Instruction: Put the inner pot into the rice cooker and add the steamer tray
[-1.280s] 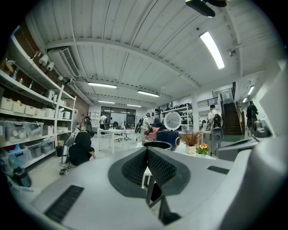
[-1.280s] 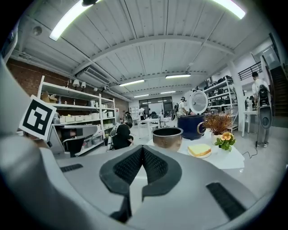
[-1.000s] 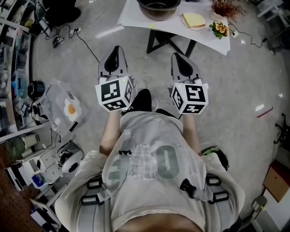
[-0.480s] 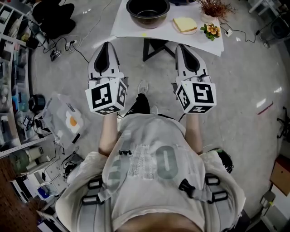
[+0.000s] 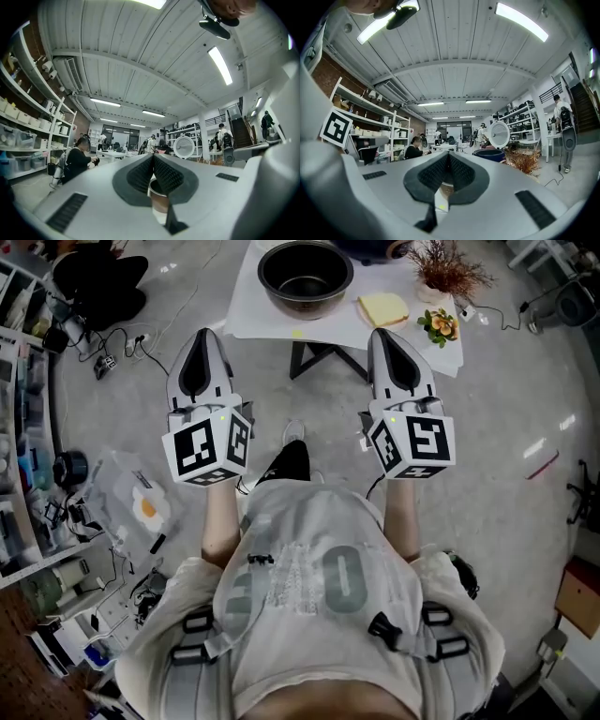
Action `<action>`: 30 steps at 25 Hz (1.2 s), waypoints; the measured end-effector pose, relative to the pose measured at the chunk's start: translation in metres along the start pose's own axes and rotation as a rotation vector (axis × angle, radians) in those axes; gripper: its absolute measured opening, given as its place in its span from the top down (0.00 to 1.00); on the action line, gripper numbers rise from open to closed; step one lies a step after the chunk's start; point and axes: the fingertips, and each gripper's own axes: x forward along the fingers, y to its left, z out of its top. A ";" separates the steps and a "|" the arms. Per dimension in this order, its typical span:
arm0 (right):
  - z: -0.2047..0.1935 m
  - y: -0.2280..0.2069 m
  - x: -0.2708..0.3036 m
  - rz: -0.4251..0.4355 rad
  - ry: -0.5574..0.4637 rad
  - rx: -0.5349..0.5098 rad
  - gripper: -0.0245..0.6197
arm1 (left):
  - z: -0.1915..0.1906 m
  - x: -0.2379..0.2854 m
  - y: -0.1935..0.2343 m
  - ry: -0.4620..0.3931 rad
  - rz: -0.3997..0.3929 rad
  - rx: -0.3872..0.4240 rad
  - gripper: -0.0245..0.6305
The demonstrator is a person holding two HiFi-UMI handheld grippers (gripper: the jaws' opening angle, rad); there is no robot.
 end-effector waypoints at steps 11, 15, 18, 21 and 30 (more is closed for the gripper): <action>0.045 -0.020 0.113 -0.119 -0.060 -0.044 0.95 | 0.025 0.138 0.041 -0.050 -0.111 -0.012 0.93; 0.075 -0.034 0.137 -0.156 -0.100 -0.064 0.95 | 0.044 0.177 0.033 -0.064 -0.166 -0.010 0.93; 0.077 -0.044 0.146 -0.172 -0.095 -0.072 0.95 | 0.040 0.191 0.023 -0.048 -0.192 -0.018 0.93; 0.070 -0.055 0.149 -0.179 -0.085 -0.057 0.95 | 0.032 0.198 0.012 -0.029 -0.209 -0.003 0.93; 0.057 -0.071 0.157 -0.168 -0.080 -0.022 0.95 | 0.025 0.206 0.009 -0.023 -0.183 0.006 0.93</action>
